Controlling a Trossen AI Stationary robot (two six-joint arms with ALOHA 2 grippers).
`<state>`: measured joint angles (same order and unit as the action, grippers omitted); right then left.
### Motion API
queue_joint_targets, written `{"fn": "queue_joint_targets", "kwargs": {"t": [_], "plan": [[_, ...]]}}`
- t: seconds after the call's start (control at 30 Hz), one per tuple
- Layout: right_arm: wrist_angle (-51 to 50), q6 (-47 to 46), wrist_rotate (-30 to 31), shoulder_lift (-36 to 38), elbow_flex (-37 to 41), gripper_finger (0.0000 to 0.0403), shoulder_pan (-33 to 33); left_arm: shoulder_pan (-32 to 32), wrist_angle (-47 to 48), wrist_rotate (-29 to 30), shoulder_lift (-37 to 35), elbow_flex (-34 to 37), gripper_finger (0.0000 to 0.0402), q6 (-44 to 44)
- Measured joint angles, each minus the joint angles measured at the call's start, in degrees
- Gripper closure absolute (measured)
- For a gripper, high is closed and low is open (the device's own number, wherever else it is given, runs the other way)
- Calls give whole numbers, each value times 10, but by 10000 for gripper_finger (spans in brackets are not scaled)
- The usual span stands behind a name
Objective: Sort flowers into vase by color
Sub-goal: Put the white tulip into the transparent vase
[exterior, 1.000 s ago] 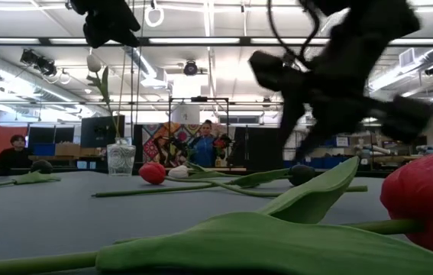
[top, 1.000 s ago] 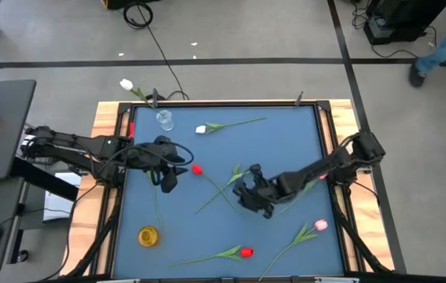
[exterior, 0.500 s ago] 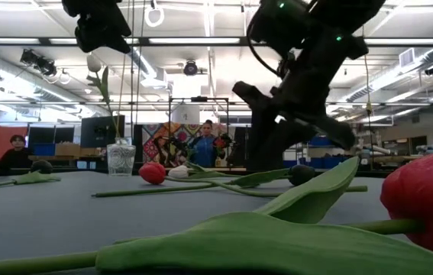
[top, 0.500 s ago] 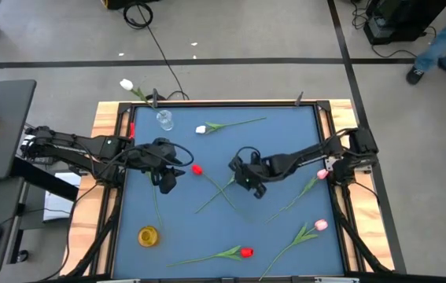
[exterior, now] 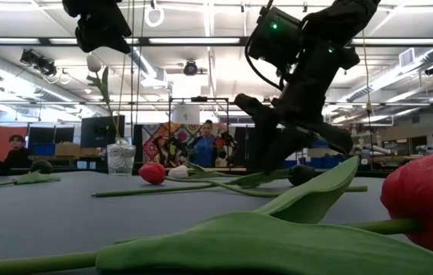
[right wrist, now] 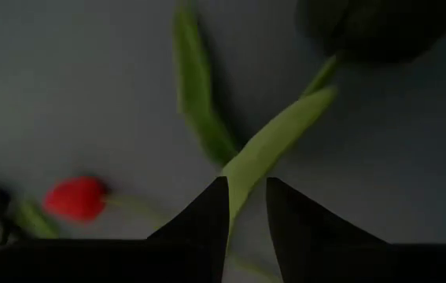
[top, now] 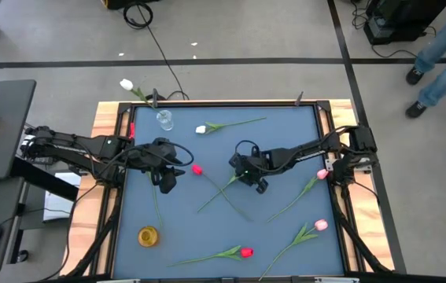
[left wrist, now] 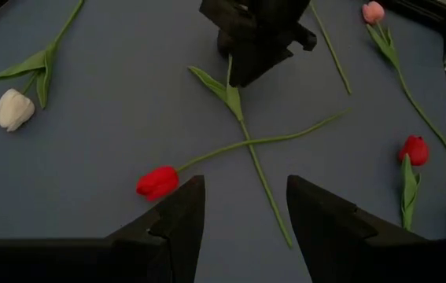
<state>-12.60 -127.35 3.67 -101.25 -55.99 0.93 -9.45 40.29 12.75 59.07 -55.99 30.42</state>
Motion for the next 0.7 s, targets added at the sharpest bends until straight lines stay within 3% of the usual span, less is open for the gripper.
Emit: {"fn": "queue_joint_targets", "kwargs": {"t": [0.23,0.4,0.47,0.57,0.7], "plan": [[104,103,-19,0,0,306,37,0,0,0,0,0,217,9],[122,178,24,0,0,306,27,0,0,11,0,0,217,16],[160,261,21,1,-4,306,-2,0,-2,15,0,0,217,20],[176,436,-38,1,-51,306,-54,0,-5,16,-9,0,217,35],[50,688,-96,2,-157,306,-113,0,-2,36,-40,-19,217,62]]}}
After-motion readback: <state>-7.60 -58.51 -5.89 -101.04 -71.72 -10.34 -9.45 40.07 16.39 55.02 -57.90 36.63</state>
